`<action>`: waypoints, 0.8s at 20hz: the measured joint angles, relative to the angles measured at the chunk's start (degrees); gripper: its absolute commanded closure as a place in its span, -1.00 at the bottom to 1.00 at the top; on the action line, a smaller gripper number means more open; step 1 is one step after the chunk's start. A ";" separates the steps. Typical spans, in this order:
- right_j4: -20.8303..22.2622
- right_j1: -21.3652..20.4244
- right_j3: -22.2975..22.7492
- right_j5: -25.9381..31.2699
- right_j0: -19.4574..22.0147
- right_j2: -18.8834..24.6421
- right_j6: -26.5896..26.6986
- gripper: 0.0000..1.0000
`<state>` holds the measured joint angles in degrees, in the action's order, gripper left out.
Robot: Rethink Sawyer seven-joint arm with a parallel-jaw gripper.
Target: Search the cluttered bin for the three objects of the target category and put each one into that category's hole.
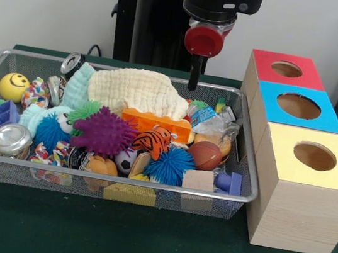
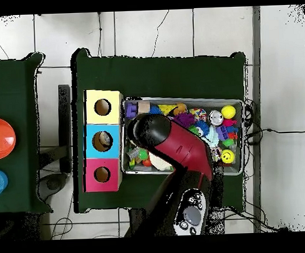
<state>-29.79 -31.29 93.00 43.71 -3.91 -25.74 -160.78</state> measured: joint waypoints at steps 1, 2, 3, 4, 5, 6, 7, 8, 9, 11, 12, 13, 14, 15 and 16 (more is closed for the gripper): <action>-0.45 0.02 0.27 -0.44 -0.02 0.04 0.00 -1.00; -1.15 0.05 0.69 -1.17 -0.06 0.12 0.00 -1.00; -1.77 0.11 1.10 -1.88 -0.11 0.17 0.00 -1.00; -2.46 0.22 1.61 -2.85 -0.19 0.20 0.00 -1.00; -3.08 0.39 2.01 -3.64 -0.26 0.22 0.00 -1.00; -3.55 0.57 2.32 -4.31 -0.31 0.24 0.00 -1.00; -3.96 0.65 2.60 -4.73 -0.32 0.30 0.00 -1.00; -4.37 0.73 2.87 -5.16 -0.34 0.36 0.00 -1.00; -4.86 0.78 3.29 -5.72 -0.36 0.49 0.00 -1.00; -5.76 0.83 4.07 -6.72 -0.38 0.79 0.00 -1.00; -5.93 0.82 4.25 -7.00 -0.38 0.90 0.00 -1.00; -6.59 0.82 4.88 -7.93 -0.38 1.27 0.00 -1.00; -7.13 0.82 5.41 -8.84 -0.38 1.67 0.00 -1.00; -7.50 0.83 5.72 -9.39 -0.38 1.92 0.00 -1.00; -7.98 0.84 6.18 -10.33 -0.38 2.33 0.00 -1.00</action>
<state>-37.77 -30.46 99.18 33.37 -4.29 -23.41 -160.78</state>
